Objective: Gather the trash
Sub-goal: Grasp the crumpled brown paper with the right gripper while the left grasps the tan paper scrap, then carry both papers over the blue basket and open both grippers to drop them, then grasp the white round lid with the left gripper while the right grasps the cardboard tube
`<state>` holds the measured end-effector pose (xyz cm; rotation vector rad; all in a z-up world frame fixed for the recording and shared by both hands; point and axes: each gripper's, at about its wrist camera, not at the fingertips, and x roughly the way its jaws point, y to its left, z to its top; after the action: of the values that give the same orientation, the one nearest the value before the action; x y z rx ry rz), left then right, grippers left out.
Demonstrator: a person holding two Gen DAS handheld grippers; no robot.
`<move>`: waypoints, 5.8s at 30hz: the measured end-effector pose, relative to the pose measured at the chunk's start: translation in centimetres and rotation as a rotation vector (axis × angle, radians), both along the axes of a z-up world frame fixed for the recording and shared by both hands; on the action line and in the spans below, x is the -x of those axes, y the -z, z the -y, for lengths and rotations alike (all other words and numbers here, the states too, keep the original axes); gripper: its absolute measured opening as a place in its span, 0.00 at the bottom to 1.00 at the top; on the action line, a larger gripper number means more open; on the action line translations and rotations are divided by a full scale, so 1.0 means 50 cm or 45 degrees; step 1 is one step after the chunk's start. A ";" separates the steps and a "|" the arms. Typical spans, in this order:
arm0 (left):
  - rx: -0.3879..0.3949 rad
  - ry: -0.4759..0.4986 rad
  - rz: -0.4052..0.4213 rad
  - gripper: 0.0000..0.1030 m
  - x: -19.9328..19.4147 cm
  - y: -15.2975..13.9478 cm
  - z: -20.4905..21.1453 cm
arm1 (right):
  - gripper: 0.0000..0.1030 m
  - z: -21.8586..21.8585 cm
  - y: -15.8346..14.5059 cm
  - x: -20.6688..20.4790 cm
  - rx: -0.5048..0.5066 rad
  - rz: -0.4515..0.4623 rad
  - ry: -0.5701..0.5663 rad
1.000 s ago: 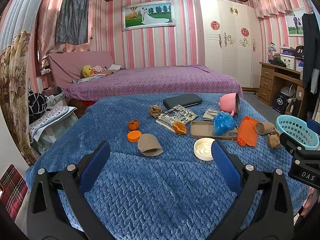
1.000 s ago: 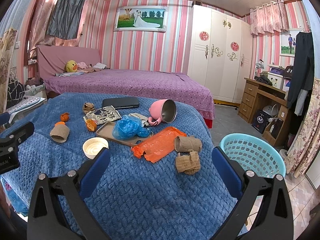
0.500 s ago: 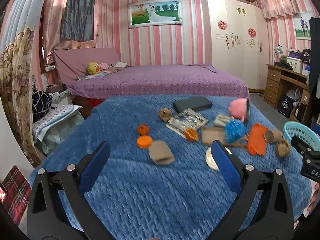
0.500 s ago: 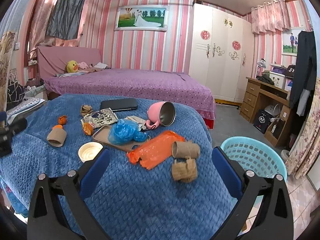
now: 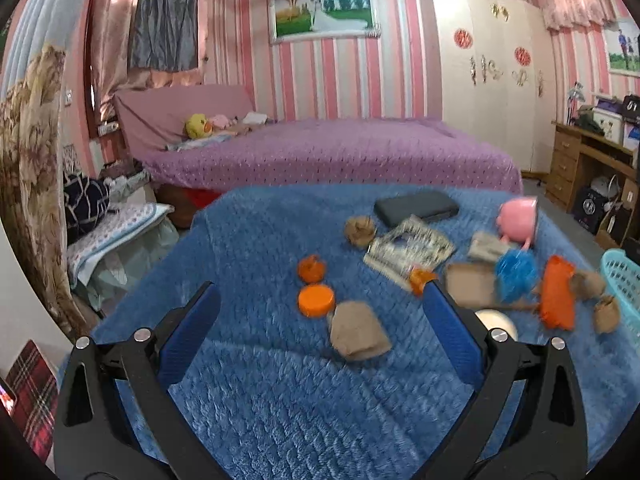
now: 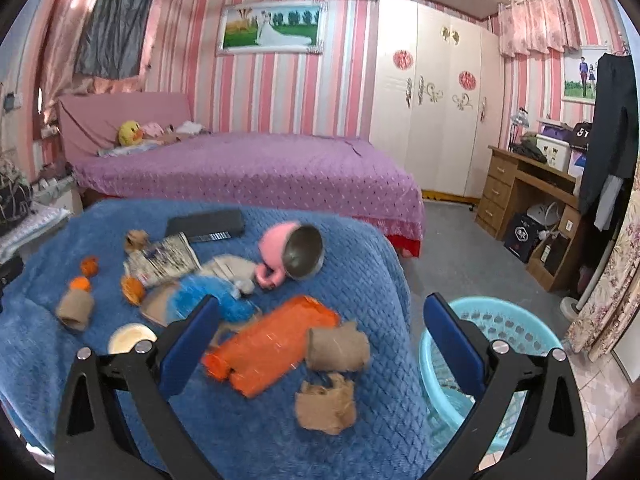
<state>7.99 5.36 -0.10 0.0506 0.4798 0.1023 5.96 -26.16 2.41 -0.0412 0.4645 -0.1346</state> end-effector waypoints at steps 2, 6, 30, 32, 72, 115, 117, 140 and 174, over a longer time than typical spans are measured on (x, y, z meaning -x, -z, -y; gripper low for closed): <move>0.007 0.006 -0.042 0.95 -0.012 0.025 -0.004 | 0.96 0.011 0.030 -0.009 0.000 -0.053 0.011; -0.008 0.012 -0.109 0.95 -0.031 0.066 -0.008 | 0.96 0.026 0.060 -0.018 0.045 -0.102 0.040; 0.092 0.088 -0.369 0.46 -0.148 0.147 0.026 | 0.96 0.065 0.103 -0.036 0.016 -0.213 0.072; 0.110 0.083 -0.348 0.44 -0.140 0.139 0.019 | 0.96 0.055 0.106 -0.033 0.027 -0.218 0.054; 0.054 0.396 -0.114 0.37 -0.027 -0.043 0.307 | 0.42 0.263 0.011 -0.011 -0.080 -0.162 0.032; 0.051 0.659 -0.177 0.93 -0.149 0.033 0.768 | 0.44 0.561 0.118 0.018 -0.174 -0.175 0.371; 0.066 0.642 -0.177 0.94 -0.146 0.025 0.748 | 0.54 0.558 0.120 0.012 -0.188 -0.181 0.371; 0.029 0.401 -0.116 0.95 -0.069 -0.015 0.362 | 0.92 0.380 0.059 0.005 -0.180 -0.075 0.347; 0.184 0.397 -0.475 0.59 -0.137 0.159 0.208 | 0.96 0.064 0.111 -0.109 -0.029 -0.259 0.077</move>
<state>14.83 -5.02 -8.07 0.0018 0.8442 -0.2526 11.39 -29.35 -3.13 -0.0183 0.6706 -0.1853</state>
